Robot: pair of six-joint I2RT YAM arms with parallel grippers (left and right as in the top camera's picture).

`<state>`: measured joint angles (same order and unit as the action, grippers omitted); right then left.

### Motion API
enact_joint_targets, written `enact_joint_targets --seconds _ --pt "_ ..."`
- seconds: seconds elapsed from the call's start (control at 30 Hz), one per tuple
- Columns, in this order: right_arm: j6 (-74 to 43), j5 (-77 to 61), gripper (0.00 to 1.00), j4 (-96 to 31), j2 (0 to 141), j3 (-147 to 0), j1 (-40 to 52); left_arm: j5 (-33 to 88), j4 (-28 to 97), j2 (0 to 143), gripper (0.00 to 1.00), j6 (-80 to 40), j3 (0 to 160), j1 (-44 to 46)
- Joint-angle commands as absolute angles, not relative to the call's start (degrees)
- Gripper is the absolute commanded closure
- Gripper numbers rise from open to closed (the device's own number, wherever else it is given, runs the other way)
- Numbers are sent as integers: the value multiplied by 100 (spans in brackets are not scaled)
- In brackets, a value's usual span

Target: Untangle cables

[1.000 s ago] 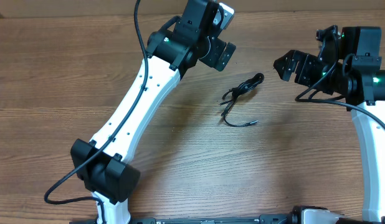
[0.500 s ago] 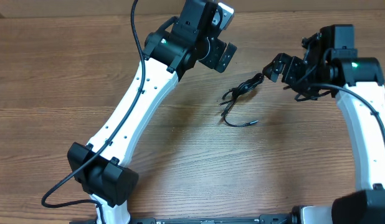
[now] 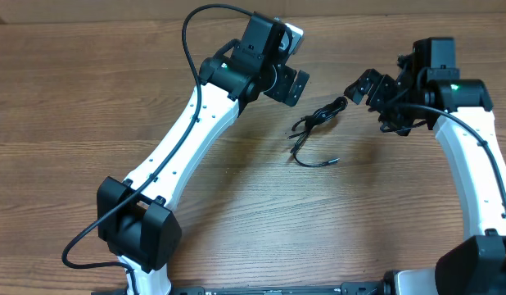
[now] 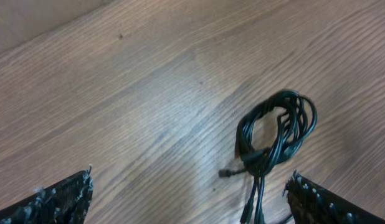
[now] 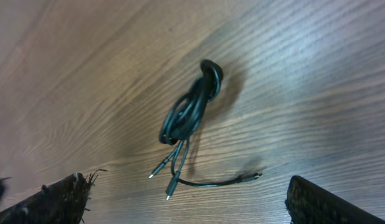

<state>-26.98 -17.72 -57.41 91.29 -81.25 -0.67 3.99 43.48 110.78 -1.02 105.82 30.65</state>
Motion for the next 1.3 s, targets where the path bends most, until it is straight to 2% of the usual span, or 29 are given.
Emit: enact_joint_targets --seconds 0.0,0.43,0.77,1.03,1.07,1.17,1.27 --pt "-2875 -1907 0 -5627 9332 -7970 -47 438 4285 10940 1 -193 10547 3079" --pt "-3026 -2115 1 -4788 10099 -7793 23 384 4276 10940 0 -191 10547 3074" --pt "-3179 -2283 22 -4571 10558 -7793 82 386 4274 10940 0 -191 10547 3076" --pt "-3487 -2630 24 -4335 10704 -7745 106 386 4278 10940 0 -193 10547 3076" --pt "-3527 -2655 26 -4274 10707 -7717 128 386 4278 10940 0 -191 10547 3076" --pt "-3562 -2663 40 -4224 10728 -7712 180 386 4278 10940 0 -191 10547 3076" --pt "-3559 -2661 61 -4213 10744 -7712 193 386 4283 10940 0 -191 10547 3076"
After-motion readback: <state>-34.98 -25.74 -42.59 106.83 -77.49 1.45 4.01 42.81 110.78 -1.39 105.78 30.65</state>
